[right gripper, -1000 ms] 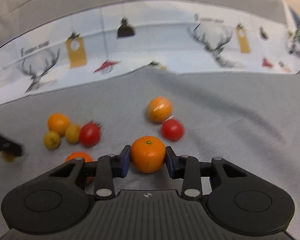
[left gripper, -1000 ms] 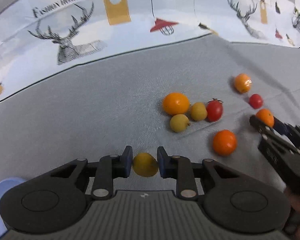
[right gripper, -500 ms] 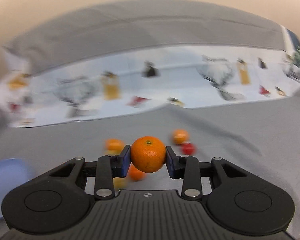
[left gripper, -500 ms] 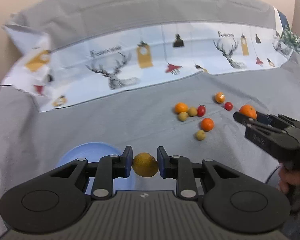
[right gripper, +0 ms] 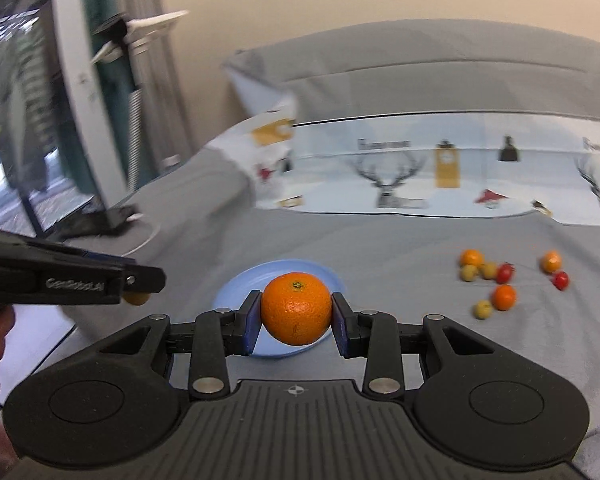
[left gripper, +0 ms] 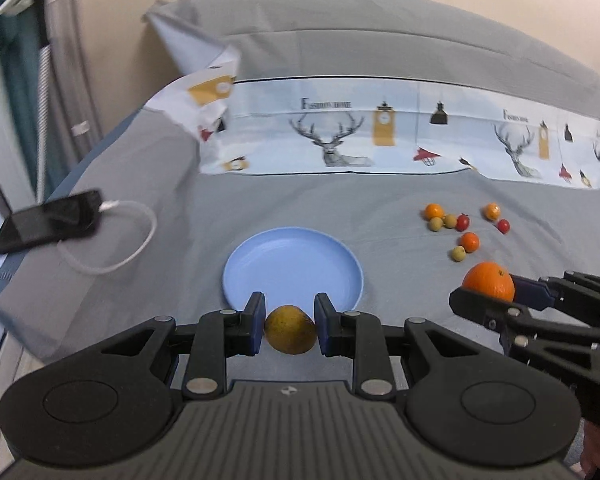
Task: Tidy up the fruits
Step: 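Release the orange over the blue plate with the right tool while the left drops the plum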
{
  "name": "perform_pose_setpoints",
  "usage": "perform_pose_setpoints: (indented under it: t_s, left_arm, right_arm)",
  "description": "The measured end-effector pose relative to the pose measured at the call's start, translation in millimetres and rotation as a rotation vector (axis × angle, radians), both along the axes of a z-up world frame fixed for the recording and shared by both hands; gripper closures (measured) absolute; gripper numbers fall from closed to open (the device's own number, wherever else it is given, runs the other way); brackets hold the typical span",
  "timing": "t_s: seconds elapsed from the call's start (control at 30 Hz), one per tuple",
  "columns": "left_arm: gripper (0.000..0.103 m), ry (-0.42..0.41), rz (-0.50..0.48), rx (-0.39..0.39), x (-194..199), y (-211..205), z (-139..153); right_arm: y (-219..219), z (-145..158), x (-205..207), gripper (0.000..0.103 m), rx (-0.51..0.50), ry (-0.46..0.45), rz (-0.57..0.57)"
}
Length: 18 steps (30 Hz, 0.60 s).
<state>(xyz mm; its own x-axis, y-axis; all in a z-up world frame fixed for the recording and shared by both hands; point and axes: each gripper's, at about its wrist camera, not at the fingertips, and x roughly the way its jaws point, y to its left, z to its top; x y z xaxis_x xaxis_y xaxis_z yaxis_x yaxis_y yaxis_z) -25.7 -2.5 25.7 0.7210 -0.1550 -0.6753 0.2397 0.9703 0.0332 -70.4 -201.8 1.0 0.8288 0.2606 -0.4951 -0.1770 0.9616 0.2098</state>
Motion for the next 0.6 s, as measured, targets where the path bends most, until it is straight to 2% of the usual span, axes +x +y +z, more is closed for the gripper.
perform_pose_setpoints:
  t_s: [0.2, 0.6]
  left_arm:
    - [0.074, -0.006, 0.029, -0.048, -6.7, 21.6, 3.6]
    - [0.074, -0.014, 0.027, -0.09, -9.7, 30.2, 4.8]
  right_arm:
    - [32.5, 6.1, -11.1, 0.065, -0.072, 0.001, 0.06]
    - [43.3, 6.9, -10.1, 0.065, -0.136, 0.006, 0.067]
